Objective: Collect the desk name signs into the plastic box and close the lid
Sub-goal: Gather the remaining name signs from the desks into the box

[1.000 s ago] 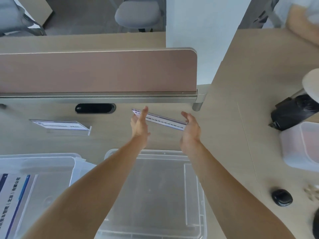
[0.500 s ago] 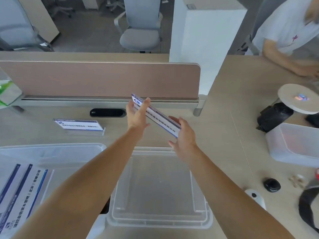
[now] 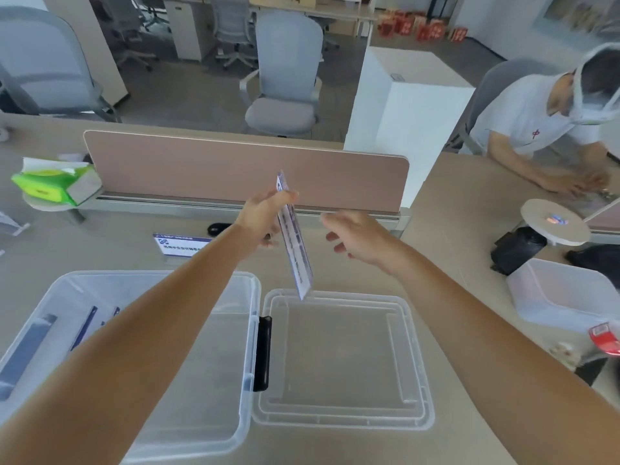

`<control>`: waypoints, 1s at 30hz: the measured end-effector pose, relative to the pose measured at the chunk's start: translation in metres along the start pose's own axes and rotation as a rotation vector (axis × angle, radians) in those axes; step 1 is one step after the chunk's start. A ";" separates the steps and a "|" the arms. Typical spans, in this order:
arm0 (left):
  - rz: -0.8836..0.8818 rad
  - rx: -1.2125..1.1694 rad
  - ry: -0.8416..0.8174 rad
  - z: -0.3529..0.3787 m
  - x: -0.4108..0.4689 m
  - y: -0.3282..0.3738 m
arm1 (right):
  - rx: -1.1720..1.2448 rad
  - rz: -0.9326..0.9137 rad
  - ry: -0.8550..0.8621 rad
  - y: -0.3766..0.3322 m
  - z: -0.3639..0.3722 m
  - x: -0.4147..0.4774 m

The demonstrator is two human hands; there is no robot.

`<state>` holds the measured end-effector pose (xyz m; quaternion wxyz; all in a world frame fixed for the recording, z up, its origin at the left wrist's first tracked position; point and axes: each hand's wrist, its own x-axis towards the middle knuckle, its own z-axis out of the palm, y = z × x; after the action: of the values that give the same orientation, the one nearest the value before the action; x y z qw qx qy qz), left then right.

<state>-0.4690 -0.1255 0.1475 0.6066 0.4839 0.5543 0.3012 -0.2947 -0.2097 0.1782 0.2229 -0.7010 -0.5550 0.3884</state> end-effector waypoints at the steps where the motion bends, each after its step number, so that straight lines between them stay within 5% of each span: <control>1: 0.001 0.016 -0.031 -0.009 -0.005 0.000 | -0.091 -0.068 0.034 -0.011 0.000 -0.002; 3: 0.043 0.036 -0.092 -0.023 -0.016 -0.002 | -0.195 -0.144 0.044 -0.031 0.002 -0.007; 8: 0.179 0.071 -0.080 -0.044 -0.043 0.000 | -0.175 -0.039 -0.308 -0.068 0.040 -0.032; 15: 0.293 0.279 -0.079 -0.074 -0.074 -0.012 | -0.294 -0.043 -0.149 -0.080 0.096 -0.030; 22: 0.226 0.712 -0.112 -0.118 -0.141 -0.035 | 0.277 0.113 -0.019 -0.110 0.130 -0.027; 24: 0.200 0.743 -0.109 -0.120 -0.151 -0.044 | 0.276 0.112 0.011 -0.121 0.146 -0.026; 30: 0.305 0.913 0.358 -0.123 -0.153 -0.074 | 0.264 0.072 0.010 -0.152 0.192 -0.032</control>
<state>-0.6319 -0.2585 0.1477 0.1783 0.7157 0.6475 0.1915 -0.5417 -0.2200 0.1856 0.3018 -0.6869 -0.4724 0.4625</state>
